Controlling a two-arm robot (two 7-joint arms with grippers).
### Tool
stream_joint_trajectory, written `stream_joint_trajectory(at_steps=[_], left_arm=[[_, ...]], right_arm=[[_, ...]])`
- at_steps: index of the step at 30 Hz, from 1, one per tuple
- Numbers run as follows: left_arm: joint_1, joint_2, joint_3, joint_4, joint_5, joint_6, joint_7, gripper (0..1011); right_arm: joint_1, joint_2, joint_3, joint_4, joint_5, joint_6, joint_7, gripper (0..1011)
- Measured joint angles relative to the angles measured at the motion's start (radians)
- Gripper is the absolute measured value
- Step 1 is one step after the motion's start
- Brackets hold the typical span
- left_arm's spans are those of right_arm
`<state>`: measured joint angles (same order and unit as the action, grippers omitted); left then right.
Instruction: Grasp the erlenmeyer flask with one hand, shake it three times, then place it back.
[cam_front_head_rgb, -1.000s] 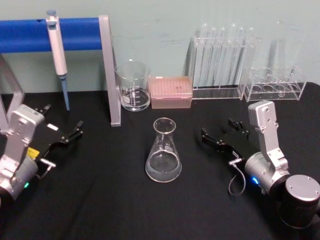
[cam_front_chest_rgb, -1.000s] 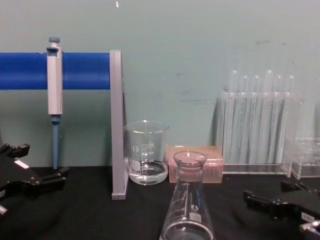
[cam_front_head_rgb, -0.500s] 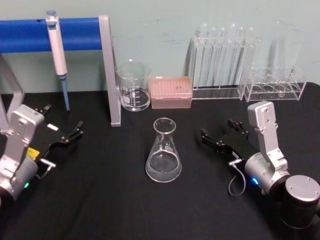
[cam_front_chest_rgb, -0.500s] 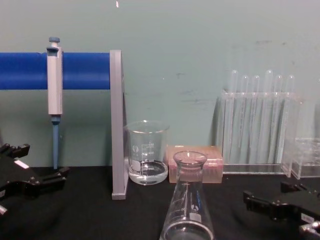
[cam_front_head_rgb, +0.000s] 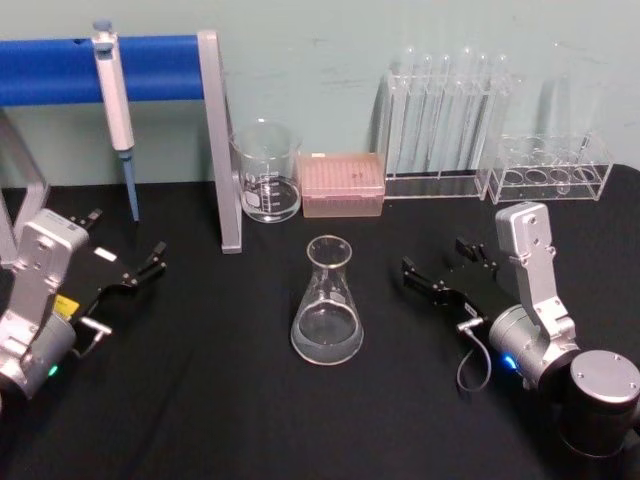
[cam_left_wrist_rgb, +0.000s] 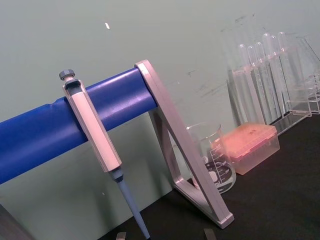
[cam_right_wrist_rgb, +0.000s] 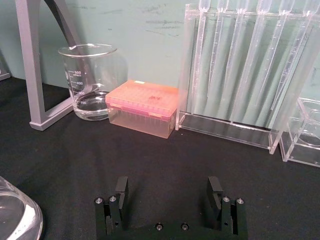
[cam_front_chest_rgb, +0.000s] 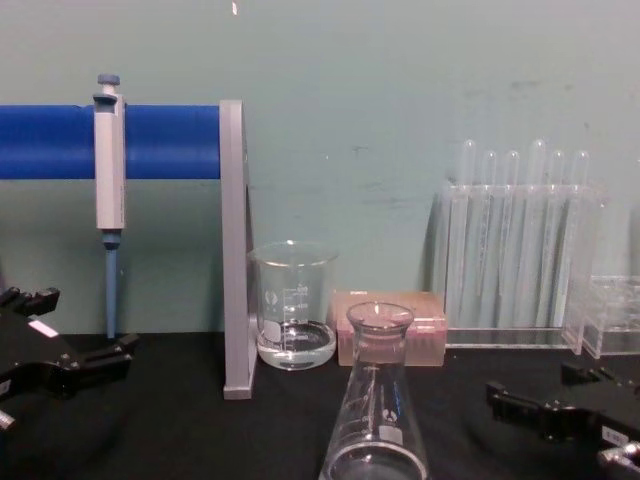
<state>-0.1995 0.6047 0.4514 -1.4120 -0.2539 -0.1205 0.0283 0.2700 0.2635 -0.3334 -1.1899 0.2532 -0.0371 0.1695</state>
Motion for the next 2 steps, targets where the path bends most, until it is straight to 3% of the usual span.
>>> stream_joint_trajectory(at_steps=[2], left_arm=[[0.000, 0.000, 0.000, 0.000, 0.000, 0.000, 0.000, 1001]], right_arm=[[0.000, 0.000, 0.000, 0.000, 0.000, 0.000, 0.000, 1003]])
